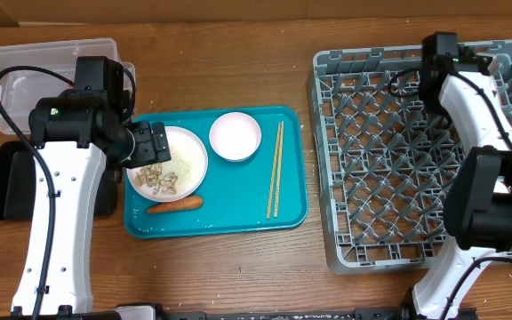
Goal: Sort waste into correct bins and load items into the dishwasher
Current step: 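Carry the white bowl to the rack's back right and release it, then grasp the pink-rimmed bowl on the tray with the right gripper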
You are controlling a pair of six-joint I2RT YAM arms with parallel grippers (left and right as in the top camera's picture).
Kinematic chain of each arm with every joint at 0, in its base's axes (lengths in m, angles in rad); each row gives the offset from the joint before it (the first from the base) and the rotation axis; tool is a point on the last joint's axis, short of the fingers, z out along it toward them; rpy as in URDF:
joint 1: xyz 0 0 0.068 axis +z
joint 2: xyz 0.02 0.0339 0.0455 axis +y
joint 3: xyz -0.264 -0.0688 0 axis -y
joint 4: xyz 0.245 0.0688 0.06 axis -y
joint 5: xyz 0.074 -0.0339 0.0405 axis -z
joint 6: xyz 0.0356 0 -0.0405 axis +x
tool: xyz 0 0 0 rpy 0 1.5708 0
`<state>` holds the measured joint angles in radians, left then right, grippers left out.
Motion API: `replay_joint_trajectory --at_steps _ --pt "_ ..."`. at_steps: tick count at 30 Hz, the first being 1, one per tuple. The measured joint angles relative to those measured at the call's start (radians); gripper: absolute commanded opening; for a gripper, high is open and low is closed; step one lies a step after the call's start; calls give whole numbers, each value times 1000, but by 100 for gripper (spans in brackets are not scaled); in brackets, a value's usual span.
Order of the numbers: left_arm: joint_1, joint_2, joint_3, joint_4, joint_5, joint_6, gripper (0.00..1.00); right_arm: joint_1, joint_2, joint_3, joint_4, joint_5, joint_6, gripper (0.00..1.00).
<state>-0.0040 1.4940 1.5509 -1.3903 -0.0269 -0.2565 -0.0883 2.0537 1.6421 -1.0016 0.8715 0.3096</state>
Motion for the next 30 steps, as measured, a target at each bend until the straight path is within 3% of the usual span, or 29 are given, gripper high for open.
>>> replay_joint_trajectory --at_steps 5,10,15,21,30 --pt "0 0 0 0 0 0 96 13 -4 0 -52 -91 2 62" --pt "0 0 0 0 0 0 96 23 -67 18 -84 -225 -28 82" --pt "0 0 0 0 0 0 97 98 -219 106 -77 -546 -150 82" --pt "0 0 0 0 0 0 99 284 -316 144 -74 -940 -225 82" --pt "0 0 0 0 1 0 100 566 -144 136 -27 -1089 -209 80"
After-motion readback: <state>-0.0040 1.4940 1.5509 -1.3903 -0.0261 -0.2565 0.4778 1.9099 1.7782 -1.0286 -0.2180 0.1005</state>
